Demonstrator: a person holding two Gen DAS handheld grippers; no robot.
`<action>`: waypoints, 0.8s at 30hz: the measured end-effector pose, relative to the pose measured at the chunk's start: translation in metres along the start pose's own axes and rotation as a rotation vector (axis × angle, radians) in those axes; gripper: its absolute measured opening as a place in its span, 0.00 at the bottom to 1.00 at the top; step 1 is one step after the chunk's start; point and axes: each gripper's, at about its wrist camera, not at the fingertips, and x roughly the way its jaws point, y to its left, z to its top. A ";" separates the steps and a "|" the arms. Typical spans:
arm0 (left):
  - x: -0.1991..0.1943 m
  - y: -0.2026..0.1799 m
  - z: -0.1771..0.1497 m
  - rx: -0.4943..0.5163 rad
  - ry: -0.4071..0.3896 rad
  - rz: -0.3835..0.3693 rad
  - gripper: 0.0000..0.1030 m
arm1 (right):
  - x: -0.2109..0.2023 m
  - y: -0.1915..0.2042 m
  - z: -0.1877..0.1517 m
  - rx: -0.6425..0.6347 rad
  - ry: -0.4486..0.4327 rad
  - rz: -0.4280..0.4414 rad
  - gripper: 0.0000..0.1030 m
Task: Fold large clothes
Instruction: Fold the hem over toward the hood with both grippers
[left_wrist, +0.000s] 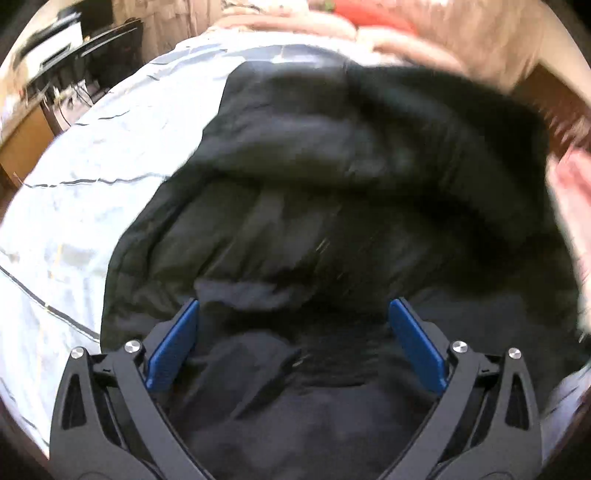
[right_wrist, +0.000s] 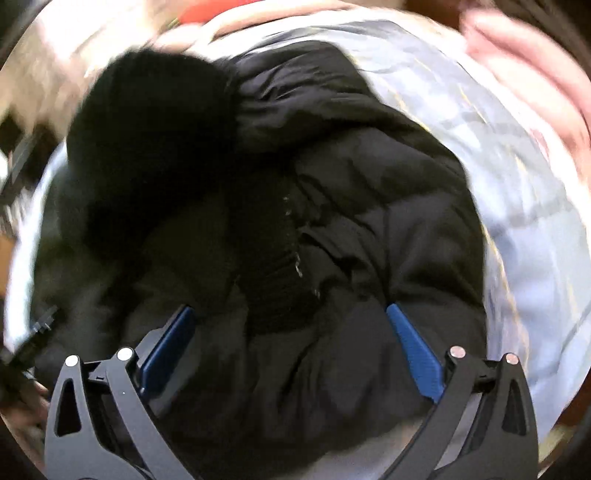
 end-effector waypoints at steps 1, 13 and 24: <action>-0.006 -0.003 -0.001 -0.027 0.025 -0.026 0.98 | -0.008 -0.005 -0.006 0.064 -0.001 0.026 0.99; -0.036 0.054 -0.119 -0.336 0.384 -0.335 0.98 | -0.007 -0.035 -0.139 0.725 0.117 0.142 0.99; -0.005 0.054 -0.145 -0.715 0.219 -0.451 0.97 | 0.033 -0.045 -0.078 0.727 0.078 0.338 0.99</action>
